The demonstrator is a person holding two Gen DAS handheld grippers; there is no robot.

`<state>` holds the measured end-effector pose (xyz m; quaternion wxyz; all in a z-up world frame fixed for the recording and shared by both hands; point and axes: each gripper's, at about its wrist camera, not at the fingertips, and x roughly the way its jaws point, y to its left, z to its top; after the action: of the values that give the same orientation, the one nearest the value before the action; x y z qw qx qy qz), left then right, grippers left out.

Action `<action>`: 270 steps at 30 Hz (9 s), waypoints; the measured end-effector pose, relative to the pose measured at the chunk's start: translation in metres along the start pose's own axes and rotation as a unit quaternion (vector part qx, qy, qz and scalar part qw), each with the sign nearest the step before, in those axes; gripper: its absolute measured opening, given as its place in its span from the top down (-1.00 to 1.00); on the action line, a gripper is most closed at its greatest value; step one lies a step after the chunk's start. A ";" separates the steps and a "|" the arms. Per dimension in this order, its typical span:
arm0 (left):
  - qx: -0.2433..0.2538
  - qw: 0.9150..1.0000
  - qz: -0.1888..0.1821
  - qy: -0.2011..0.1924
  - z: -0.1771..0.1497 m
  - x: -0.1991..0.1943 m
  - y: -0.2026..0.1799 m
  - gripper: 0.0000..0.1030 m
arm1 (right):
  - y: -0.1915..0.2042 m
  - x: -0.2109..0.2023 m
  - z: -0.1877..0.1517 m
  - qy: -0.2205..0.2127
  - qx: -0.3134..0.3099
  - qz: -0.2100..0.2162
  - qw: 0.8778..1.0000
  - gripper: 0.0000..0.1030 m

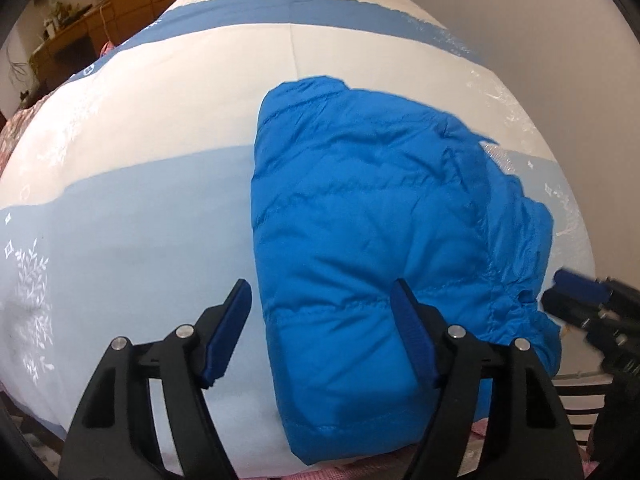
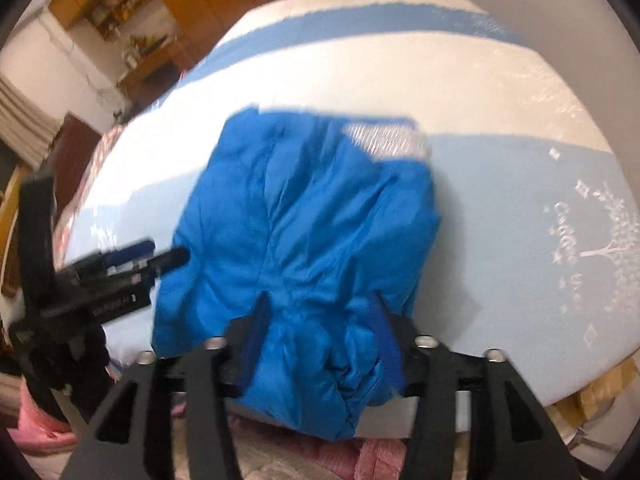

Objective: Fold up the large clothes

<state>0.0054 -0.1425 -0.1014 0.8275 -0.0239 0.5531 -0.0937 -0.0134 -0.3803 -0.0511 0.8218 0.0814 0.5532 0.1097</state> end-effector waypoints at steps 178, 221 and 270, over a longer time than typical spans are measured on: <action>-0.068 0.987 0.060 -0.136 0.085 -0.114 0.122 -0.91 | 0.114 -0.034 0.093 -0.071 -0.113 -0.007 0.991 -0.92; -0.069 0.986 0.072 -0.137 0.078 -0.119 0.120 -0.91 | 0.113 -0.034 0.093 -0.064 -0.113 -0.004 0.992 -0.92; -0.051 0.988 0.064 -0.132 0.082 -0.116 0.138 -0.91 | 0.109 -0.028 0.095 -0.063 -0.111 -0.001 0.992 -0.92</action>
<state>0.0559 0.0084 0.0160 0.8950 -0.0434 0.4438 -0.0083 0.0544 -0.2837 0.0372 0.8589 -0.0041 0.4849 0.1647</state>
